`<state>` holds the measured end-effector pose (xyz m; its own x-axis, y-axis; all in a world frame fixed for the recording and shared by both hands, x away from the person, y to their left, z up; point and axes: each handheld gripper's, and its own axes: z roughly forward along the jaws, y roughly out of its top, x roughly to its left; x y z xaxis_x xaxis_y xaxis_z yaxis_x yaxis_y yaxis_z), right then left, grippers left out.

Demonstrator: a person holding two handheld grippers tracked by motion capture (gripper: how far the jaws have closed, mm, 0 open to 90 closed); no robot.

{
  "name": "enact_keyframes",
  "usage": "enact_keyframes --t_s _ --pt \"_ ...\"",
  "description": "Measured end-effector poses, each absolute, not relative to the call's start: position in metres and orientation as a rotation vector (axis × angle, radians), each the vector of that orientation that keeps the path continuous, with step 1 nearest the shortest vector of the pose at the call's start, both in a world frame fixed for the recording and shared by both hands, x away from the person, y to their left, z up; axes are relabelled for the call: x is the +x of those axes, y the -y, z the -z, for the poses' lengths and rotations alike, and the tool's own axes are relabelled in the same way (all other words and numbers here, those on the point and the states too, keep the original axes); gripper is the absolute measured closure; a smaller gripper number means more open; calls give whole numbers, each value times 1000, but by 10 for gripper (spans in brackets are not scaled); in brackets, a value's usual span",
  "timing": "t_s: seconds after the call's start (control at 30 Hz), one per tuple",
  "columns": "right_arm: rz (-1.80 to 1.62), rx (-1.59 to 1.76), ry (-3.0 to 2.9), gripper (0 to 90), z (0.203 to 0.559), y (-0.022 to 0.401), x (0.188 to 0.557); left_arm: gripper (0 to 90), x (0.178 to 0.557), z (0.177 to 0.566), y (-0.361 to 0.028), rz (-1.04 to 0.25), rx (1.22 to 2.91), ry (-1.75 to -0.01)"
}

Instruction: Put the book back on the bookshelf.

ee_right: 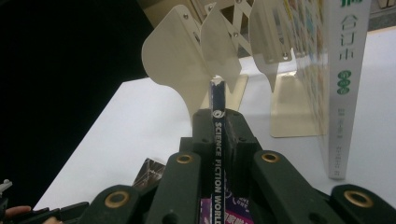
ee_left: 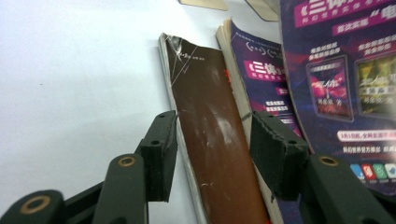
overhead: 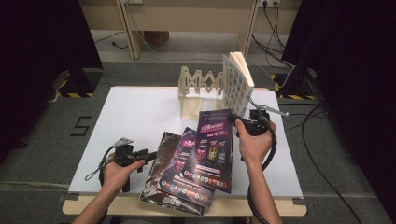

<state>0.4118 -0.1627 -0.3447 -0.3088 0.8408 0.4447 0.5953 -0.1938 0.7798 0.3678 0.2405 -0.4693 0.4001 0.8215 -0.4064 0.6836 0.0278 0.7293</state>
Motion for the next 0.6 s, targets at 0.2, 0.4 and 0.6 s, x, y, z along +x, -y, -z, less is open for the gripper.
enact_keyframes --t_s 0.2,0.4,0.6 --pt "-1503 1667 -1811 847 337 162 413 484 368 468 -241 -188 1697 -1335" --pt "-1499 1642 -1796 847 330 160 415 482 368 468 -242 -185 1698 -1334" --pt "-1506 1628 -1776 847 326 160 418 478 368 468 -242 -180 1680 -1334"
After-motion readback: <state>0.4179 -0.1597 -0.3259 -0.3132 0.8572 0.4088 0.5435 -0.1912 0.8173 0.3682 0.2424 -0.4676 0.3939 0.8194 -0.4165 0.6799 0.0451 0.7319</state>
